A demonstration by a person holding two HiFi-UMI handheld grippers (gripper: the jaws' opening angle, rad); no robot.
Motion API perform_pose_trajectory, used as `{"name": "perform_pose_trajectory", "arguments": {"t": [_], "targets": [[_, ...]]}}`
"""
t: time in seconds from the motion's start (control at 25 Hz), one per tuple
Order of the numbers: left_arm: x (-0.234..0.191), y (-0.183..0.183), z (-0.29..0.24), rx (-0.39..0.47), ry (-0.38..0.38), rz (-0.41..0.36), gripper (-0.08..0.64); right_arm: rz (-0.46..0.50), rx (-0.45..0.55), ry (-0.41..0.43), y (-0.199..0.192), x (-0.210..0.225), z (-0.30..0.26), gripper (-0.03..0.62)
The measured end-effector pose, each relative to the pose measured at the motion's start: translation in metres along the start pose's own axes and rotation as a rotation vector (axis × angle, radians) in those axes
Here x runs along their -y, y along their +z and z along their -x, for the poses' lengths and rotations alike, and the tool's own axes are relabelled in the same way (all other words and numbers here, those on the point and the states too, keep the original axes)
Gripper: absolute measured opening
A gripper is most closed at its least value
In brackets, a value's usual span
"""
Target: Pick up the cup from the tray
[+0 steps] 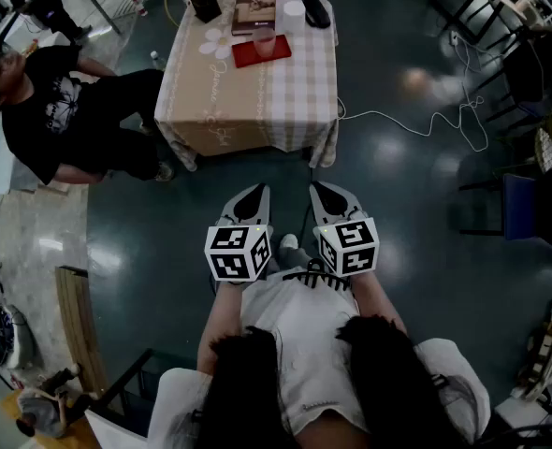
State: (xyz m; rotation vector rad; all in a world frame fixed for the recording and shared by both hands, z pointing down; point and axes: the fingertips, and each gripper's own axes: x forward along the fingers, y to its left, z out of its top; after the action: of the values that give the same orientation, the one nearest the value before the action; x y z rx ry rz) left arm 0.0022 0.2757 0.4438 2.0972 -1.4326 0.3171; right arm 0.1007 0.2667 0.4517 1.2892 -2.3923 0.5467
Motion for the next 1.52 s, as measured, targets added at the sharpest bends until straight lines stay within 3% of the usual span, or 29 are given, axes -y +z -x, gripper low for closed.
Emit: {"name": "perform_pose_trajectory", "arguments": {"t": [0.48,0.72,1.0,1.12,1.52], "targets": [[0.002,0.012,0.001,0.031,0.013,-0.001,0.008,0.049,0.02,-0.007,0.01,-0.004,0.001,0.006],[0.001,0.013,0.002,0.035,0.018,0.01,0.008,-0.008,0.035,0.023,0.011,-0.003,-0.001,0.008],[0.0,0.013,-0.001,0.035,0.02,0.027,0.008,0.014,0.056,0.035,0.017,0.0,-0.002,0.012],[0.0,0.015,-0.004,0.032,0.018,0.015,0.006,0.009,0.072,0.057,0.024,0.0,-0.004,0.1],[-0.017,0.037,-0.041,0.021,-0.005,0.026,0.008,0.056,0.059,0.082,0.045,0.011,-0.042,0.158]]}}
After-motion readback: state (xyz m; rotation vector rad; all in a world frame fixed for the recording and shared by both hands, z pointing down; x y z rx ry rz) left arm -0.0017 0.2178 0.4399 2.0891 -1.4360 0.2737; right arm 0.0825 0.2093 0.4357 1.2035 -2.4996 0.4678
